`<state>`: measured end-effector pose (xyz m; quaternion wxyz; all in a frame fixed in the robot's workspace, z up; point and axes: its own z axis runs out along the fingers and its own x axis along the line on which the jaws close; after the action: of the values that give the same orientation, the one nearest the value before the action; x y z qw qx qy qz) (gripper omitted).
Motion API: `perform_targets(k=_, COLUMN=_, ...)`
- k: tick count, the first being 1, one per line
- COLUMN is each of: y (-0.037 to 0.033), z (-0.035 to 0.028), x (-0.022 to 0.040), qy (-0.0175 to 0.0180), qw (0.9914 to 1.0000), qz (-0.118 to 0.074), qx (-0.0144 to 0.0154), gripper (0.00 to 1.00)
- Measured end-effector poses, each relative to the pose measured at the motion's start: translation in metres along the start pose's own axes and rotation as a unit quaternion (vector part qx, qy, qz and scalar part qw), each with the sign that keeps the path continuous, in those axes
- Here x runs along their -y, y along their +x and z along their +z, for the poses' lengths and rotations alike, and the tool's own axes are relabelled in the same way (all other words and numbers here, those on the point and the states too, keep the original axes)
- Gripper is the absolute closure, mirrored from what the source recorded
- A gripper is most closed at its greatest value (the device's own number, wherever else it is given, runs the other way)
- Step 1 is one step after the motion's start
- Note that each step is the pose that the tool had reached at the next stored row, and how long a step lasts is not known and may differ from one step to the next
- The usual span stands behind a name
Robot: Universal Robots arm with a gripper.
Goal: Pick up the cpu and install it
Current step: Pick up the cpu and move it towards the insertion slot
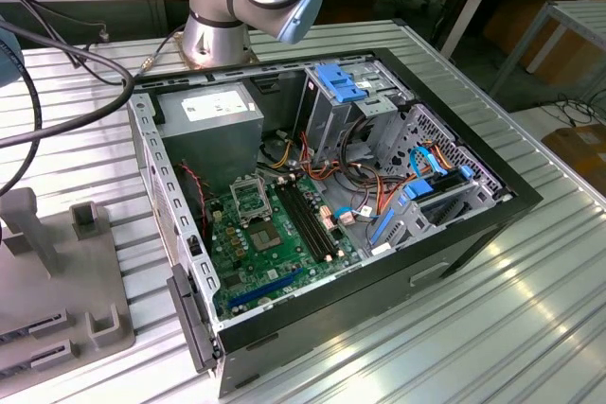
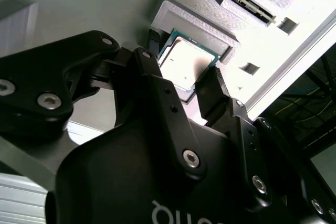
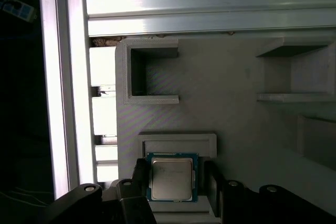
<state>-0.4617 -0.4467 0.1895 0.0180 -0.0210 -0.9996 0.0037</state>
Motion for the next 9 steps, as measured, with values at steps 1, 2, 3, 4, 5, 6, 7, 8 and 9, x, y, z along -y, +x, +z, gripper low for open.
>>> perform_targets(k=1, y=0.0, z=-0.0002, x=0.0, qy=0.0, qw=1.0, qz=0.0, qx=0.0, gripper=0.44)
perform_targets(k=2, y=0.0, z=-0.0005, x=0.0, qy=0.0, qw=1.0, qz=0.0, qx=-0.0001, gripper=0.44)
perform_targets(k=3, y=0.0, z=-0.0005, x=0.0, qy=0.0, qw=1.0, qz=0.0, qx=0.0, gripper=0.44)
perform_targets(k=4, y=0.0, z=-0.0005, x=0.0, qy=0.0, qw=1.0, qz=0.0, qx=0.0001, gripper=0.44)
perform_targets(k=5, y=0.0, z=-0.0006, x=0.0, qy=0.0, qw=1.0, qz=0.0, qx=0.0, gripper=0.44)
perform_targets(k=6, y=0.0, z=-0.0006, x=0.0, qy=0.0, qw=1.0, qz=0.0, qx=0.0, gripper=0.44)
perform_targets(k=7, y=0.0, z=-0.0007, x=0.0, qy=0.0, qw=1.0, qz=0.0, qx=-0.0001, gripper=0.44)
perform_targets(k=8, y=-0.0001, z=-0.0008, x=0.0, qy=0.0001, qw=1.0, qz=0.0, qx=-0.0001, gripper=0.44)
perform_targets(k=9, y=-0.0004, z=-0.0007, x=-0.0001, qy=0.0001, qw=1.0, qz=0.0, qx=-0.0001, gripper=0.44)
